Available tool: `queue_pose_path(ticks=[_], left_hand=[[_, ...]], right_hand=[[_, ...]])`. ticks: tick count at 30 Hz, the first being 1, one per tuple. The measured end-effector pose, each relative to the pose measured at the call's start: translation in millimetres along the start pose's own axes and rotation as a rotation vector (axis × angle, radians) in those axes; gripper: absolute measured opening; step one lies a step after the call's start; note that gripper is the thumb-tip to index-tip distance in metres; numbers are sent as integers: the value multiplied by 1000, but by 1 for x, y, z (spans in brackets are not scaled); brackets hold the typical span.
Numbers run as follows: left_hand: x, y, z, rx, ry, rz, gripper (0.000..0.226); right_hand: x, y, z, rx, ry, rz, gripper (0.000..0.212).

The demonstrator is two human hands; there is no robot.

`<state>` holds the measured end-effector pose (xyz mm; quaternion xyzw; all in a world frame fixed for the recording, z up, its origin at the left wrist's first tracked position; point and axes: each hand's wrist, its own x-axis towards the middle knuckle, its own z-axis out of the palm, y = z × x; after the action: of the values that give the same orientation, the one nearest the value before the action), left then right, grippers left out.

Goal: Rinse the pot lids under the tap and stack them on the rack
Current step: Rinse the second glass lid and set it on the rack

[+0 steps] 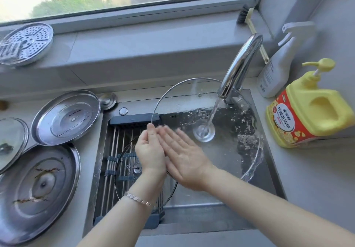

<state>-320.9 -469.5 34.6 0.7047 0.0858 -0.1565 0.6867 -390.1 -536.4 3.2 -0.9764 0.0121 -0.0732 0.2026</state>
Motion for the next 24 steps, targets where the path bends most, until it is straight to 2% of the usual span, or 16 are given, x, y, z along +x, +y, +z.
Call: queue_pose_path(ticks=[2,4,6,9,11,15,17,18,21,22,24], left_hand=[[5,8,-5,-54,-21,-27,34],[10,15,-10,-74,-26,-23,34],[11,19,-13,-88,-16,-13,33],[10,17,-13,-66,1,-16,33],[8,14,-11,-53,13,-29,33],[4,5,-8,-21,-3,-54,34],[2,2,-10,-12,-10,-65,34],[2,0,-12,-10,-5,-77,34],[2,-6,-21,30,-18,-117,34],[0,-8,-23,48,-26,-151,35],[0,-21,-27,43,-49,-248,37]], right_hand=[[-30,7,7,-66,-65,-121,55],[-53,24,6,-180,-122,-161,55],[-66,48,1,-267,-173,-29,58],[-67,70,-12,-190,-193,310,62],[-64,66,-11,-123,-201,376,67],[-64,37,7,-86,-246,155,60],[-69,45,10,-126,-209,180,64],[-75,54,8,-106,-169,254,71],[-97,81,-6,68,-204,680,88],[-102,88,-10,188,-165,824,92],[-106,95,-23,594,10,1061,96]])
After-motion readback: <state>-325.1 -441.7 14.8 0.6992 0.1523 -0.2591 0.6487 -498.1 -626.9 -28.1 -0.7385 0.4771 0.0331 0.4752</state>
